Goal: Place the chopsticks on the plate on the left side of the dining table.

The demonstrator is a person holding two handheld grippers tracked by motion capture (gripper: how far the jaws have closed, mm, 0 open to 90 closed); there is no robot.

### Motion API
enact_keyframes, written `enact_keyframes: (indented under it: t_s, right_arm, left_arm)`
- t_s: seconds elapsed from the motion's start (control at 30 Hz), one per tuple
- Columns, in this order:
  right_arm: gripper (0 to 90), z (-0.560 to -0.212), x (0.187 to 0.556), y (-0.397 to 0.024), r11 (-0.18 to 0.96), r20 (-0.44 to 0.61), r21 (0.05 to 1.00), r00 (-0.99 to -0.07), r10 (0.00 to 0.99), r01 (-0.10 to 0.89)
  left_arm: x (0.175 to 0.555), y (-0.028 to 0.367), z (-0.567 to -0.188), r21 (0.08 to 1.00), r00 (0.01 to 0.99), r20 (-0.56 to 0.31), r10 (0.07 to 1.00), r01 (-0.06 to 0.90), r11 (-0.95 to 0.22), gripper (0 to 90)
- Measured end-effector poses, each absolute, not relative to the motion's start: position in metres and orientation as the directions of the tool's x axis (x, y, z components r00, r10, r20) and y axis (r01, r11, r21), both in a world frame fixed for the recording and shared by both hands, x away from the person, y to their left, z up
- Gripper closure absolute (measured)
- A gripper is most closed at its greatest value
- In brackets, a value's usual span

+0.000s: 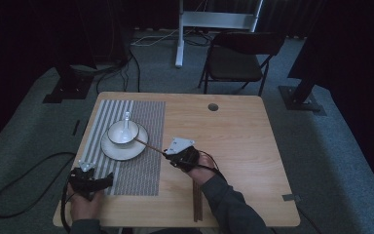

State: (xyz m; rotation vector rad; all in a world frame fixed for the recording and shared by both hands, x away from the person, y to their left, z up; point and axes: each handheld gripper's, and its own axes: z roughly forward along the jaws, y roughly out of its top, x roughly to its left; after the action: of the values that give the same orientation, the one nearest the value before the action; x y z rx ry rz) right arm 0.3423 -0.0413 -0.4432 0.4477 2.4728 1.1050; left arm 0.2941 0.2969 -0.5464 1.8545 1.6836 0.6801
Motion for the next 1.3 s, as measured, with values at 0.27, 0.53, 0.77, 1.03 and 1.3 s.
enact_keyframes:
  t_s: [0.27,0.53,0.77,1.03,1.3]
  right_arm:
    - [85.0,-0.443,0.346,-0.036,0.647,-0.23,0.754,-0.877,0.421,0.113]
    - [85.0,-0.442,0.351,-0.033,0.653,-0.238,0.751,-0.883,0.405,0.098]
    - [85.0,-0.44,0.355,-0.026,0.66,-0.243,0.747,-0.889,0.388,0.083]
    - [85.0,-0.434,0.355,-0.016,0.666,-0.26,0.744,-0.894,0.365,0.055]
    - [85.0,-0.432,0.359,-0.009,0.676,-0.269,0.736,-0.898,0.349,0.042]
  left_arm:
    - [0.294,0.297,-0.546,0.688,0.093,0.012,0.996,0.722,-0.076,0.2]
    - [0.294,0.297,-0.546,0.687,0.092,0.011,0.996,0.723,-0.074,0.2]
    - [0.294,0.297,-0.547,0.689,0.091,0.011,0.996,0.721,-0.074,0.2]
    - [0.294,0.297,-0.547,0.688,0.092,0.011,0.996,0.722,-0.074,0.3]
    - [0.294,0.297,-0.547,0.688,0.092,0.011,0.996,0.722,-0.074,0.2]
